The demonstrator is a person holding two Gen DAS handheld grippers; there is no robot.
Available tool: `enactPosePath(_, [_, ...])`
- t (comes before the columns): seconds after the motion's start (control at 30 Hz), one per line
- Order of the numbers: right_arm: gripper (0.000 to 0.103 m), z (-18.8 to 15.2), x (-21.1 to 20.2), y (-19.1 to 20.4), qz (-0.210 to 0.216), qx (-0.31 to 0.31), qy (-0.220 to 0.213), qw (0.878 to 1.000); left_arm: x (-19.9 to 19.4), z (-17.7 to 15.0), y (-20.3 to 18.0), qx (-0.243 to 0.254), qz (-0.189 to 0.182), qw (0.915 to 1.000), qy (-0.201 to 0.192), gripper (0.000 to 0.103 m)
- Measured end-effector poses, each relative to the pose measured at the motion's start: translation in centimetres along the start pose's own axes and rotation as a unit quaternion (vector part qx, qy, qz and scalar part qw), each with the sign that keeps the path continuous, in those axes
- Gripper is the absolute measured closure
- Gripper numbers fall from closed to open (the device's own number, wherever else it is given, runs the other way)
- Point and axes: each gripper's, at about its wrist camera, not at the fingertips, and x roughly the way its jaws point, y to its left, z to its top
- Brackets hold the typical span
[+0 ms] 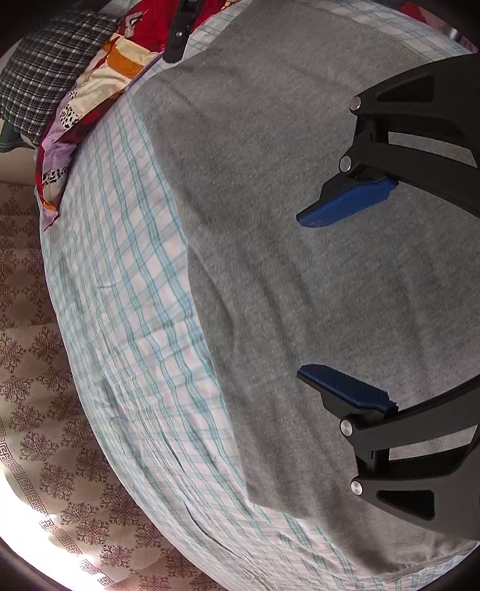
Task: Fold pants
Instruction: 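Position both open tools at the folded edge of the sweatpants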
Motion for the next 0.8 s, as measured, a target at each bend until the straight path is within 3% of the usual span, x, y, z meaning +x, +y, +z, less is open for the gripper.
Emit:
enactPosePath(0.07, [0.043, 0.2, 1.5, -0.2, -0.002, -0.004, 0.019, 1.000, 0.1, 0.6, -1.1, 0.007, -0.011, 0.9999, 0.001, 0.025])
enactPosePath(0.17, [0.047, -0.4, 3.7, -0.9, -0.039, 0.001, 0.054, 0.998, 0.3, 1.8, -2.8, 0.018, -0.029, 0.9994, 0.000, 0.025])
enactPosePath(0.33, [0.048, -1.6, 3.1, -1.6, -0.047, 0.014, 0.041, 0.998, 0.8, 4.3, -5.8, 0.042, -0.052, 0.9977, -0.006, 0.025])
enactPosePath(0.63, [0.047, -2.0, 2.8, -2.8, -0.014, 0.041, 0.038, 0.998, 2.6, 8.6, -12.1, 0.076, -0.111, 0.9908, -0.010, 0.025])
enactPosePath(0.8, [0.048, -2.5, 1.7, -4.1, 0.022, 0.056, 0.035, 0.998, 3.9, 10.3, -15.3, 0.095, -0.114, 0.9889, -0.006, 0.025])
